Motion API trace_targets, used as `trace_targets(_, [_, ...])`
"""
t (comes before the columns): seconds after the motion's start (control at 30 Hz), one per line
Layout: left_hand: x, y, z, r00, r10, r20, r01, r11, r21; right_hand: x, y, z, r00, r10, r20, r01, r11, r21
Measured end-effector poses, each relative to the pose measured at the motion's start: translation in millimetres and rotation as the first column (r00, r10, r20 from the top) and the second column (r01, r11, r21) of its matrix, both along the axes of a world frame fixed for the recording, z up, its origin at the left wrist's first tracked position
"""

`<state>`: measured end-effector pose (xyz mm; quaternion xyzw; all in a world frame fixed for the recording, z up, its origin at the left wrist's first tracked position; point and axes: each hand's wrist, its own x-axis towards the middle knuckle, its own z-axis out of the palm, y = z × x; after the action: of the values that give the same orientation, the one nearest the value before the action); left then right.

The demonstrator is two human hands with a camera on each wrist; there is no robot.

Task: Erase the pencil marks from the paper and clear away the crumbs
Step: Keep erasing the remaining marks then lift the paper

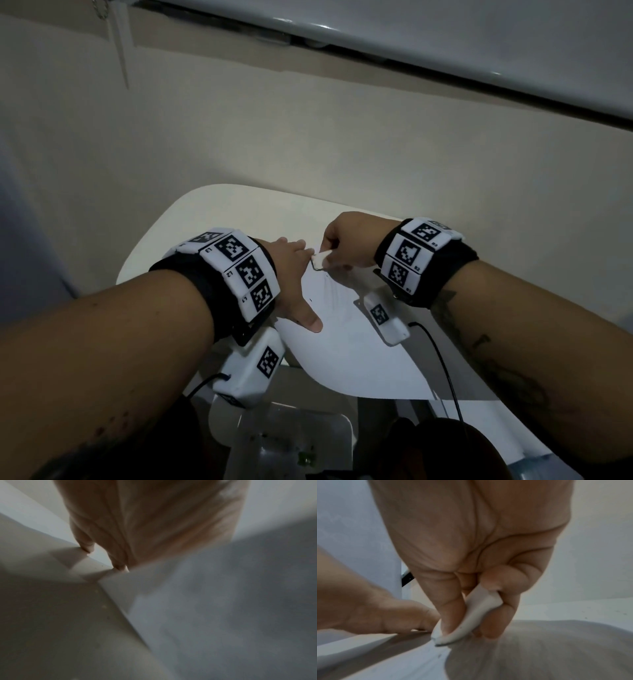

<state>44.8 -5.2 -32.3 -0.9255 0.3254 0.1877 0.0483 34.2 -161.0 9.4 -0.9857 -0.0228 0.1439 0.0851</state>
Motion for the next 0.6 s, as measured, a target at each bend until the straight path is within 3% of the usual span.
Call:
trace_targets(0.2, [-3.2,-0.6,4.8,1.0,-0.001,-0.006,0.001,1.0,-0.018,6.1,-7.2,-0.7,0.996,-0.089,0.033,0.089,0.996,0.004])
trace_targets(0.3, [-4.3,-0.6,7.2,1.0,0.0,-0.017,0.0,1.0,-0.005,3.3,-8.1,-1.5,0.996,-0.046,0.075,0.045,0.999,0.02])
trace_targets(0.4, [-4.3,-0.4,6.8,1.0,0.006,-0.012,-0.006,1.0,0.012,-0.5,-4.6,0.3,0.999,0.039,0.021,-0.039,0.999,0.006])
trace_targets(0.6, [-4.8,0.3,5.2,1.0,0.0,-0.018,-0.001,0.999,-0.037,8.5,-1.0,-1.4,0.997,-0.004,0.073,0.006,1.0,-0.015])
